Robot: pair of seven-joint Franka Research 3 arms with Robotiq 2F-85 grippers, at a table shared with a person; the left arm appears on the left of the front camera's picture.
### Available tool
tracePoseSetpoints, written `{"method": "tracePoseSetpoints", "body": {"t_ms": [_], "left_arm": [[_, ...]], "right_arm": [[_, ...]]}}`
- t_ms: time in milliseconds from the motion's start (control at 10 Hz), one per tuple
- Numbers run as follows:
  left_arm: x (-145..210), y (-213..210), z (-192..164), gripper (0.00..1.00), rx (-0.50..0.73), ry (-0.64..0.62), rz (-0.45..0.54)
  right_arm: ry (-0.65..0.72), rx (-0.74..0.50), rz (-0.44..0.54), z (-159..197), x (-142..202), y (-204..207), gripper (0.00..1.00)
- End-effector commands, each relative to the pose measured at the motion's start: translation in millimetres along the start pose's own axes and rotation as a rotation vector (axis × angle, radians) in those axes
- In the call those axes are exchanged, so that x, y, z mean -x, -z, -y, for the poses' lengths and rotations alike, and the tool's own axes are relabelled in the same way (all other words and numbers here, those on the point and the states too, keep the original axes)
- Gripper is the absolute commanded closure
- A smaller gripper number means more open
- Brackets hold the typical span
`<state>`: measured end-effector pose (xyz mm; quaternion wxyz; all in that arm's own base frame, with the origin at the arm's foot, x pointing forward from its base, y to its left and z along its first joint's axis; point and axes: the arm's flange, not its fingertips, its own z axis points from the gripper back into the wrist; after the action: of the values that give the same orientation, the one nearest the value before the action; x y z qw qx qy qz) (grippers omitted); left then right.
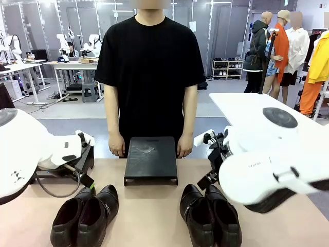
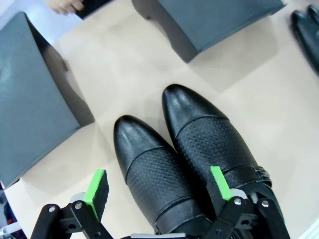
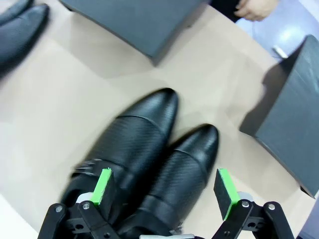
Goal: Place the shoes on the stand as instructed by the person.
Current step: Pick up one pair of Shoes and place it on the Shoes Stand indicated by the person.
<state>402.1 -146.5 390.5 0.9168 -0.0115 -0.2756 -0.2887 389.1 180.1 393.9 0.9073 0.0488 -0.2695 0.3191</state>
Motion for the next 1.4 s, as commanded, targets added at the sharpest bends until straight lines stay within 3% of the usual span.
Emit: {"method": "tracePoseSetpoints", "body": {"t_ms": [0, 200, 400, 600, 800, 1300], "left_arm": [[-15.3, -47.4, -5.0, 0.00, 0.101, 0.016, -0.029], [-24.2, -95.7, -20.0, 0.00, 0.257, -0.052, -0.075], [-14.6, -146.1, -42.2, 0.00, 0.506, -0.099, -0.051], [20.1, -178.5, -81.1, 0.00, 0.746, -0.154, 0.055], [81.7, -200.1, -129.4, 0.00, 0.902, -0.346, 0.178], [243.3, -217.3, -195.8, 0.00, 0.895, -0.682, 0.526]], "right_arm": [[0.029, -0.115, 0.003, 19.9, -18.0, -51.2, 0.00], [0.081, -0.289, 0.050, 31.3, -25.0, -99.3, 0.00], [0.206, -0.518, 0.107, 67.8, -6.9, -165.0, 0.00], [0.320, -0.686, 0.204, 103.2, 39.1, -213.0, 0.00], [0.420, -0.760, 0.341, 135.3, 115.9, -252.5, 0.00], [0.686, -0.719, 0.583, 153.4, 275.1, -284.6, 0.00]]}}
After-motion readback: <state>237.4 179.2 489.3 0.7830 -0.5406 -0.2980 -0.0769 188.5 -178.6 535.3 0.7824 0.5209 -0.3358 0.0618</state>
